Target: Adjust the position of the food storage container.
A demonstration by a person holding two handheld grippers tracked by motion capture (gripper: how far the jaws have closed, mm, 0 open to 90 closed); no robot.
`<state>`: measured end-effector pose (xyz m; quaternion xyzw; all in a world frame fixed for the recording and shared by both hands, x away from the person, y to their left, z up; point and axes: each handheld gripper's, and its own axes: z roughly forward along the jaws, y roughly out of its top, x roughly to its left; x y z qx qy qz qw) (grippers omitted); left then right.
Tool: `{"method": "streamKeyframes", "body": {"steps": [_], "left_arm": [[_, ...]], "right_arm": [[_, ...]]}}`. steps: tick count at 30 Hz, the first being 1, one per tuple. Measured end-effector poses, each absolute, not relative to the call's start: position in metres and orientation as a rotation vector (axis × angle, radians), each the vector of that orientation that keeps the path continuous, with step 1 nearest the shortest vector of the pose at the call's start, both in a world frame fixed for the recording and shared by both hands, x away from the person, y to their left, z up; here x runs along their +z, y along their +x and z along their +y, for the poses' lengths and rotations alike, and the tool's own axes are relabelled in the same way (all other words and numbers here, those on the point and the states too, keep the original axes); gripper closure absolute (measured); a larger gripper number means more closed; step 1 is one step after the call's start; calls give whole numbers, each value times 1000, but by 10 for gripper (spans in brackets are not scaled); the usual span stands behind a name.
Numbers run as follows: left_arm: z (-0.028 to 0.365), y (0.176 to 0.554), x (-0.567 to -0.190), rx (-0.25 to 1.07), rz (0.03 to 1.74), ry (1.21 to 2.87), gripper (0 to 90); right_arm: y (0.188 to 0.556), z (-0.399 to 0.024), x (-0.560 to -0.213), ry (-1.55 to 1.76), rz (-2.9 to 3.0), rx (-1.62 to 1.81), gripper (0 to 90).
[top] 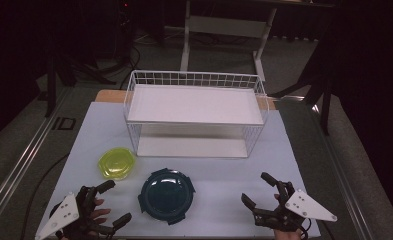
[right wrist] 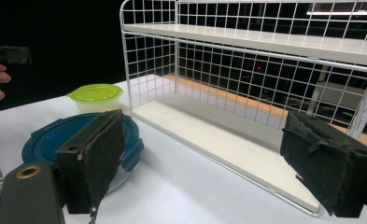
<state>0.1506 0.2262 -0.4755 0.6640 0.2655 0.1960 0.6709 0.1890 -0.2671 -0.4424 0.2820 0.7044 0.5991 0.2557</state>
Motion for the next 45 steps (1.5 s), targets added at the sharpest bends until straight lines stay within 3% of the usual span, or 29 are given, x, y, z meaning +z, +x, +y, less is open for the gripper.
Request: {"method": "streamKeyframes", "body": {"steps": [12,25,33,34,35,45], "left_arm": [[229,149,-461,426,626,1526,0],[232,149,-461,357,603,1721,0],[231,162,-482,269,645,1830,96],[230,163,-485,266,645,1847,151],[229,164,-487,278,648,1866,151],[222,176,-507,242,704,2032,657]], "right_arm": [[187,-267,-438,768,1907,1627,134],[188,-269,-435,787,1897,1651,133],[189,-267,-436,785,1910,1650,134],[189,-266,-437,778,1914,1650,134],[189,-266,-437,778,1914,1650,134],[189,-265,-438,772,1929,1653,134]]}}
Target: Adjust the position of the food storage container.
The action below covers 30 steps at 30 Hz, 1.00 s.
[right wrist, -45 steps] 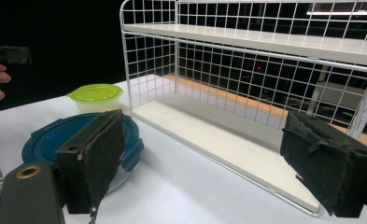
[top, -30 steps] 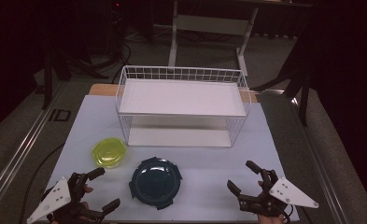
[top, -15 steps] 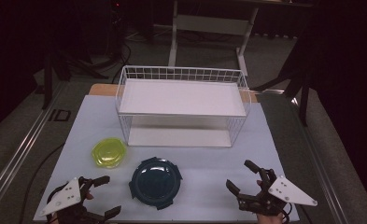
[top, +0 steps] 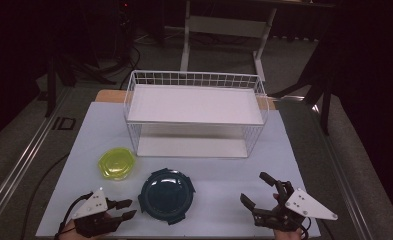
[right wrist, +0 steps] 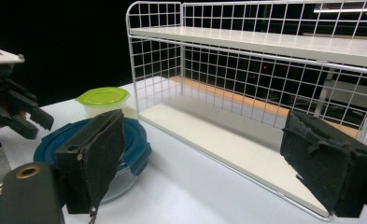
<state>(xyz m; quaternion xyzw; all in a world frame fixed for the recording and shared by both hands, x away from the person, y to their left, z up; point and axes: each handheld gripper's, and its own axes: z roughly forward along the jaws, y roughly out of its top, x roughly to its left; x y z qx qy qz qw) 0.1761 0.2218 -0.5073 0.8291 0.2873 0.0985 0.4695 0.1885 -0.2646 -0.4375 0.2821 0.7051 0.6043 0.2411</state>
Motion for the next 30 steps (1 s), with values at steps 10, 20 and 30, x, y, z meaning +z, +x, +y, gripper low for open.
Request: {"method": "streamKeyframes", "body": {"steps": [10,20,30], "left_arm": [[212,186,-511,316,717,2086,895],[204,193,-512,329,706,2089,897],[181,218,-510,326,714,2073,898]], "right_arm": [[188,-264,-438,765,1938,1660,134],[189,-263,-439,765,1951,1664,134],[189,-263,-440,760,1961,1660,135]]}}
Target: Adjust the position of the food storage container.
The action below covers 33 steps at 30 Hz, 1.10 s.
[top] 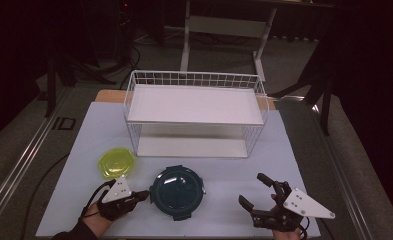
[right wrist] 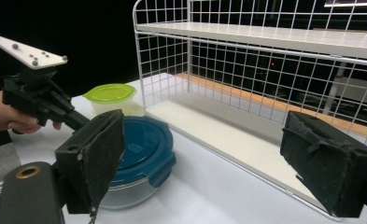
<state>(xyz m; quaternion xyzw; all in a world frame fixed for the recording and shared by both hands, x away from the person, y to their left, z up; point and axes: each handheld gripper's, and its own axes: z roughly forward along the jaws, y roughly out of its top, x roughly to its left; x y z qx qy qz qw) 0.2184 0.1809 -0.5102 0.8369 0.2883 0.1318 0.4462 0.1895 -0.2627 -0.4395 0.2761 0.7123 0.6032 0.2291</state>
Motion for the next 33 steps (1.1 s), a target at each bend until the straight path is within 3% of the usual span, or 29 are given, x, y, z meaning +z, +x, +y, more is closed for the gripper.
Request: {"method": "streamKeyframes", "body": {"steps": [33], "left_arm": [[165,231,-517,268,746,2130,898]], "right_arm": [[190,-264,-441,763,1971,1663,135]]}}
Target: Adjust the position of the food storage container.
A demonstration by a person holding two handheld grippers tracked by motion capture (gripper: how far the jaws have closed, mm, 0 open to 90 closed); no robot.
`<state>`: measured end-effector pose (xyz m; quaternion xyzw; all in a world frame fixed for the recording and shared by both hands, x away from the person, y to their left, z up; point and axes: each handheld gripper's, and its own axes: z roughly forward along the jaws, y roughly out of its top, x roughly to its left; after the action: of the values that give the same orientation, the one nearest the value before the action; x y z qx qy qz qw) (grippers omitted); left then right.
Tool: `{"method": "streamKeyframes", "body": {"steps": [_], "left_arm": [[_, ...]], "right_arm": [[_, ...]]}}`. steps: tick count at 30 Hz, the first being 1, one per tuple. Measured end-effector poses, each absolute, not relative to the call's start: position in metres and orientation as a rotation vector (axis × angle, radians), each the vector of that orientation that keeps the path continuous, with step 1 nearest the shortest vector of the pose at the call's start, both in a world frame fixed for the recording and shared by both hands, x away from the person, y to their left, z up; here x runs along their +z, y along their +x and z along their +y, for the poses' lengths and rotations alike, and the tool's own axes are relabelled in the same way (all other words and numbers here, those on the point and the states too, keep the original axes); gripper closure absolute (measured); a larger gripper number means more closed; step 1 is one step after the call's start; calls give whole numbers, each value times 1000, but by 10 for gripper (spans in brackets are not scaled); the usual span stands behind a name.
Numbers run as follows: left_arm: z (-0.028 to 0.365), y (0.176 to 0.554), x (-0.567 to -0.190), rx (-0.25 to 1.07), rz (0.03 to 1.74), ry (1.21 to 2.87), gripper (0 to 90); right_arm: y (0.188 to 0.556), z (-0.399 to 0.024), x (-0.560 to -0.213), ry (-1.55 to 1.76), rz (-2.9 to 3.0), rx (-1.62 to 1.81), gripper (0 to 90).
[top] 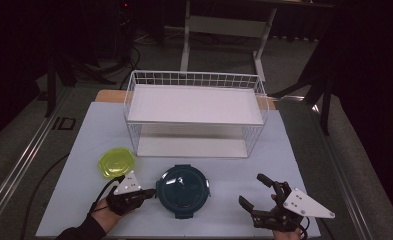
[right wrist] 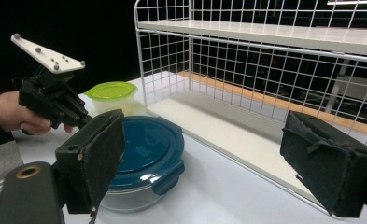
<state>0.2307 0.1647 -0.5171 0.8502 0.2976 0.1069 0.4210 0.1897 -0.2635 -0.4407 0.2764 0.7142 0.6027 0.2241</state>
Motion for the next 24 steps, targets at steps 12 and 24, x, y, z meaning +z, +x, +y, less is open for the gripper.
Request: {"method": "streamKeyframes", "body": {"steps": [12,24], "left_arm": [[133,241,-517,234,699,2142,897],[137,244,-508,234,721,2087,897]], "right_arm": [[190,-262,-441,754,1978,1663,135],[190,-265,-442,767,1975,1668,135]]}}
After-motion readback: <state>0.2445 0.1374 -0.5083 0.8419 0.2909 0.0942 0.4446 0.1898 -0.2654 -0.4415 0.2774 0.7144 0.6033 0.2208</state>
